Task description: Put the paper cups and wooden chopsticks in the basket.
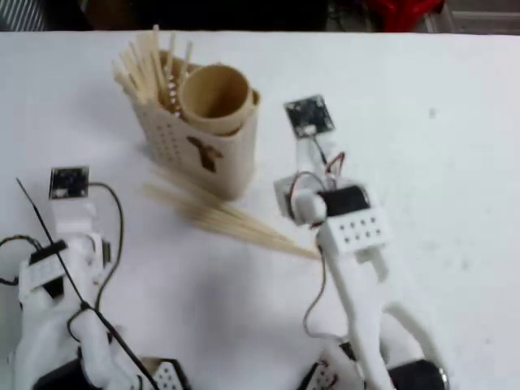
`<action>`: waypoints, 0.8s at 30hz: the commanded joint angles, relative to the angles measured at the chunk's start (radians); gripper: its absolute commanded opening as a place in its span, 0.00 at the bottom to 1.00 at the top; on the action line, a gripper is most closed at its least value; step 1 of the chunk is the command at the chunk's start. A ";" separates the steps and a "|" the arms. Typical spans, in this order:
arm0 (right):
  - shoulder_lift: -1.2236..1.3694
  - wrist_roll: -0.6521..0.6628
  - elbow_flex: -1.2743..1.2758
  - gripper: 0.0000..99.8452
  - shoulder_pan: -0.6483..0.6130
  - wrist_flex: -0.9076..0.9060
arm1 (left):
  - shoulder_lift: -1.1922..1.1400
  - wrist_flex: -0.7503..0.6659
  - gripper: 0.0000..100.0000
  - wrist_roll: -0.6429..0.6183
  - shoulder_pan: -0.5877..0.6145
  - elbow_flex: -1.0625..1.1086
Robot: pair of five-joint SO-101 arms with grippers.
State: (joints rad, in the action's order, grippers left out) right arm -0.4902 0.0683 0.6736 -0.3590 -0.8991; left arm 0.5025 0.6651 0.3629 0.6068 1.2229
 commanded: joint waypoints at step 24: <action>0.165 -0.571 -0.724 0.30 -0.176 -0.073 | 0.007 -0.018 0.13 -0.014 0.007 -0.002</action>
State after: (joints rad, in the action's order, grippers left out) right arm -0.3644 -0.4028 0.0445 -0.5462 -0.9329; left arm 0.5025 0.6651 0.3629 0.6068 1.2229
